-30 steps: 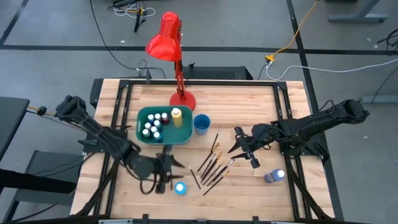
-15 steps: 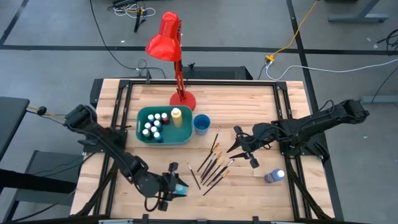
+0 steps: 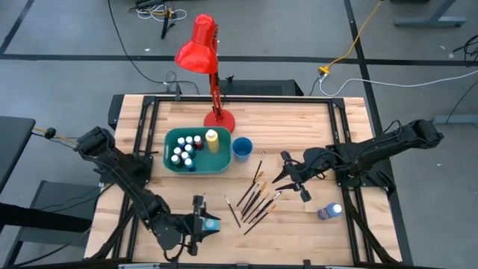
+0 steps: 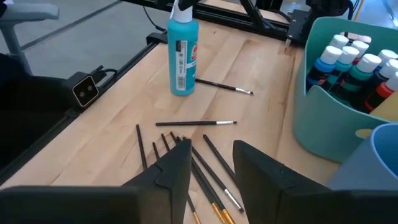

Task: Pick & Place Paint Supplies
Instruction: Put the light blue paint bottle into the green bin

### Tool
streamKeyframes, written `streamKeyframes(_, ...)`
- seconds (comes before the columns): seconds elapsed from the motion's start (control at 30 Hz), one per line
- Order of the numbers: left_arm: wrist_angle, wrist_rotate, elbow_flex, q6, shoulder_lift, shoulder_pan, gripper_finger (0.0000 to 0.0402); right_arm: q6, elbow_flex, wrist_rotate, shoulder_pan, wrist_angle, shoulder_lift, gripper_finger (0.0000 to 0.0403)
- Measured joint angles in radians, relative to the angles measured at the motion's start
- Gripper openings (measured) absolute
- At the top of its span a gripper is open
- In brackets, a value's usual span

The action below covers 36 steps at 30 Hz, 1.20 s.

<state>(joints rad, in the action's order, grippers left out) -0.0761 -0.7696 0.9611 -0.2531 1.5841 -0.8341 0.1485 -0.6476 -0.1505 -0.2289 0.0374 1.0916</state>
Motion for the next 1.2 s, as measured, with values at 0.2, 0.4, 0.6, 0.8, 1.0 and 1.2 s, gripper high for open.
streamKeyframes(0.2,0.013,-0.003,0.0,-0.001,-0.007,-0.004,0.0178,0.006,0.0,0.0,0.0,-0.001,0.0,0.0127)
streamKeyframes(0.4,0.095,-0.006,0.0,-0.073,-0.048,-0.007,0.0178,0.027,0.0,-0.001,0.0,-0.062,0.0,0.0127)
streamKeyframes(0.6,0.149,0.0,0.0,-0.16,-0.055,-0.007,0.0178,0.034,0.0,-0.054,0.0,-0.087,0.0,0.0127)
streamKeyframes(0.8,0.139,-0.008,0.0,-0.176,-0.047,-0.007,0.0178,0.055,0.0,-0.06,0.0,-0.086,0.0,0.0127)
streamKeyframes(1.0,0.112,-0.026,0.0,-0.181,-0.053,-0.01,0.0178,0.055,0.0,-0.06,0.0,-0.087,0.0,0.0127)
streamKeyframes(1.2,0.084,-0.019,0.0,-0.188,-0.053,-0.023,0.0178,0.055,0.0,-0.06,0.0,-0.086,0.0,0.0127)
